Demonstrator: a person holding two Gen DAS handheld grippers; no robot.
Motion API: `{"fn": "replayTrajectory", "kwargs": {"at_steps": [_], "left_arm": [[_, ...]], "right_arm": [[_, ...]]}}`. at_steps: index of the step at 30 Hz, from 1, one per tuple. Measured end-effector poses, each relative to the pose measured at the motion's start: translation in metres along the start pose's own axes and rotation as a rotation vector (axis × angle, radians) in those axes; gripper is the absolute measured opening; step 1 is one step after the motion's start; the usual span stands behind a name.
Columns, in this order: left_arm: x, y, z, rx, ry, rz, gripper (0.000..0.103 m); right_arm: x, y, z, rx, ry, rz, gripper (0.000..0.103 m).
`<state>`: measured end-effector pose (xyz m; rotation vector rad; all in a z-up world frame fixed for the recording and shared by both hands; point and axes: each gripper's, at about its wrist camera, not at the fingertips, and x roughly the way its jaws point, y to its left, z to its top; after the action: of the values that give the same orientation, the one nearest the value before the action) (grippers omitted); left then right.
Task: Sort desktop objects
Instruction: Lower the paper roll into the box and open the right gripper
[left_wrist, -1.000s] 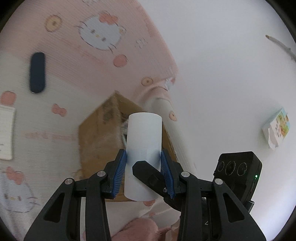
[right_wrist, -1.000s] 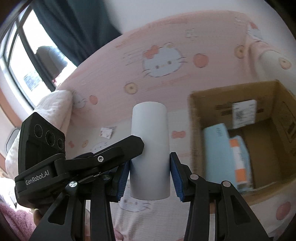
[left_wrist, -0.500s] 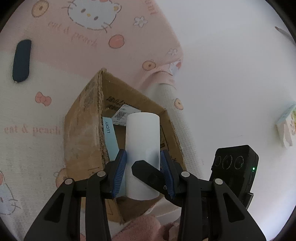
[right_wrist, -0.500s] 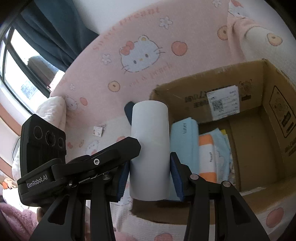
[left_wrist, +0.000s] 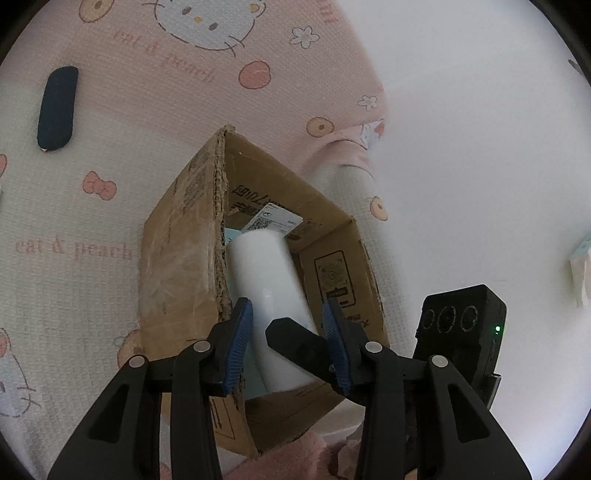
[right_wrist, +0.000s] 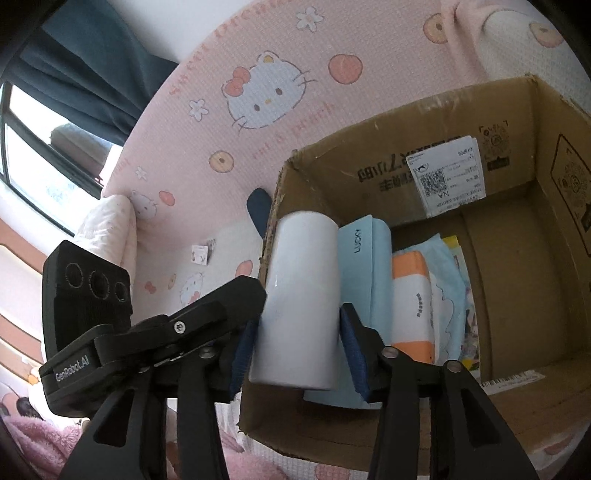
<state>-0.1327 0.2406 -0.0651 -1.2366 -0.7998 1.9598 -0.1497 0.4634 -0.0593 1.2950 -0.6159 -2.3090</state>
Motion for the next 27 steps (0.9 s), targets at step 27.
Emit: {"fn": "replayTrajectory", "kwargs": {"at_steps": [27], "left_arm": [[-0.019,-0.043,-0.016,0.2,-0.108,0.206,0.081]], "right_arm": [[-0.06,0.017,-0.018,-0.067,-0.075,-0.142,0.054]]}}
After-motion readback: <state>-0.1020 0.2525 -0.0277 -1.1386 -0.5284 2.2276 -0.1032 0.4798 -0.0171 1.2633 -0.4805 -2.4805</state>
